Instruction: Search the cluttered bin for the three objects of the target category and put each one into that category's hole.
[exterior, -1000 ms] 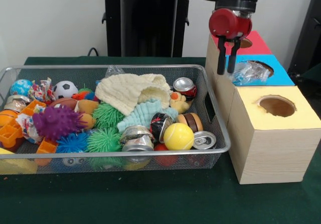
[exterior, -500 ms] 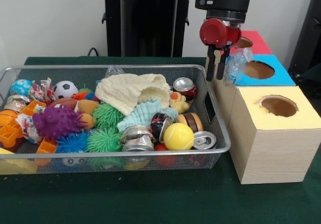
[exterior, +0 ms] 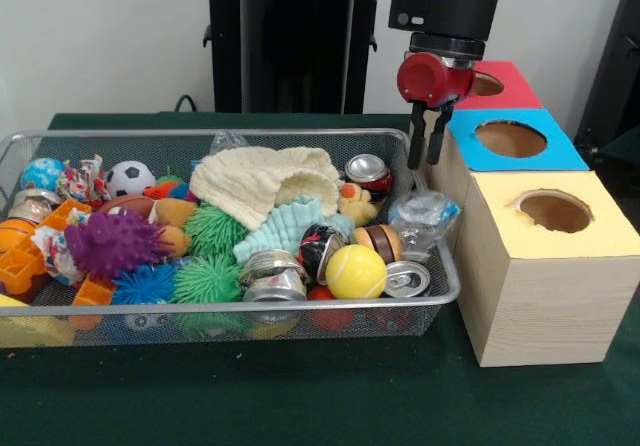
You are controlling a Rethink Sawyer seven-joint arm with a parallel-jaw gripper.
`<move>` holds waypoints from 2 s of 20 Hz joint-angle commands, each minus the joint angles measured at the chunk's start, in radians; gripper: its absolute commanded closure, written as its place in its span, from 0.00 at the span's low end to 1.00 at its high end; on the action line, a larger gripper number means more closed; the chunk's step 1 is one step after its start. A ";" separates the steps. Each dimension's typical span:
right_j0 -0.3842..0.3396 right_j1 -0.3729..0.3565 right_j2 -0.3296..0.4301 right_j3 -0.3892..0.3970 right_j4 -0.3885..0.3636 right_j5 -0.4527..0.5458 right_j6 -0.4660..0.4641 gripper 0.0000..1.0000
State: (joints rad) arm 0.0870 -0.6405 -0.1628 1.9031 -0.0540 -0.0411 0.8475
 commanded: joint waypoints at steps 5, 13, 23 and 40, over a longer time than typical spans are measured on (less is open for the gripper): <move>-0.006 0.005 0.032 0.044 -0.025 0.003 0.230 0.00; -0.112 -0.007 0.076 0.046 -0.099 -0.005 0.179 0.00; -0.360 -0.084 0.234 -0.071 -0.178 0.201 0.027 0.00; -0.426 -0.078 0.327 -0.172 -0.192 0.362 0.036 0.00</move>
State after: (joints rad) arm -0.3218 -0.7278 0.0383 1.8051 -0.2063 0.1871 0.8475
